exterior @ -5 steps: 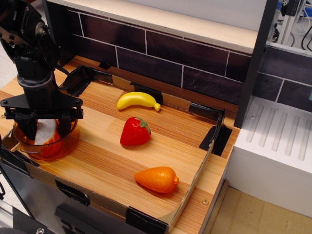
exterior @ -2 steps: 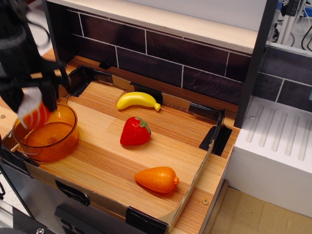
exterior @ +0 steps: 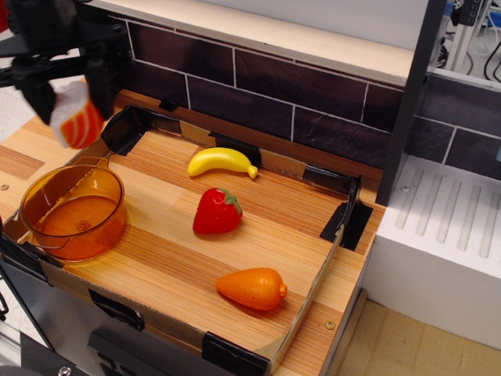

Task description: Take sushi out of pot

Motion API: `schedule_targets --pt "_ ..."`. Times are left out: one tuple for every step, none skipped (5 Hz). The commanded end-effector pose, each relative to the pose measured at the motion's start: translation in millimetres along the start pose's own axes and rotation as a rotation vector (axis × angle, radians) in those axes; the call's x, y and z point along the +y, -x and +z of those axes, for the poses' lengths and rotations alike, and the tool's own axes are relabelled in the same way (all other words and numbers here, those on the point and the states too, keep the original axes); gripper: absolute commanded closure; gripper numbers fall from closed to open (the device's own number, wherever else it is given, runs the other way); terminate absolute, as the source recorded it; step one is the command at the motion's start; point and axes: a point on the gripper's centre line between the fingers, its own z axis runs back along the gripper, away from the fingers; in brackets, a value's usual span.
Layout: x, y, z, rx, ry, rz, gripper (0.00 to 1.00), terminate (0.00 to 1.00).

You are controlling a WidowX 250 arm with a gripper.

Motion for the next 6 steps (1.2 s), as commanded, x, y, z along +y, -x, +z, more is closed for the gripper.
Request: schedule_targets --pt "-12 -46 -17 -0.063 -0.006 -0.127 1.0 0.0" --pt "-14 -56 -34 -0.044 0.005 -0.208 1.0 0.0" --pt "-17 -67 -51 -0.084 0.023 -0.228 1.0 0.0" --pt "-23 -73 -65 -0.071 0.032 -0.207 1.0 0.0" --pt "-27 -70 -77 -0.078 0.041 -0.196 1.0 0.0" --pt "-28 -65 -83 -0.091 0.047 -0.182 1.0 0.0"
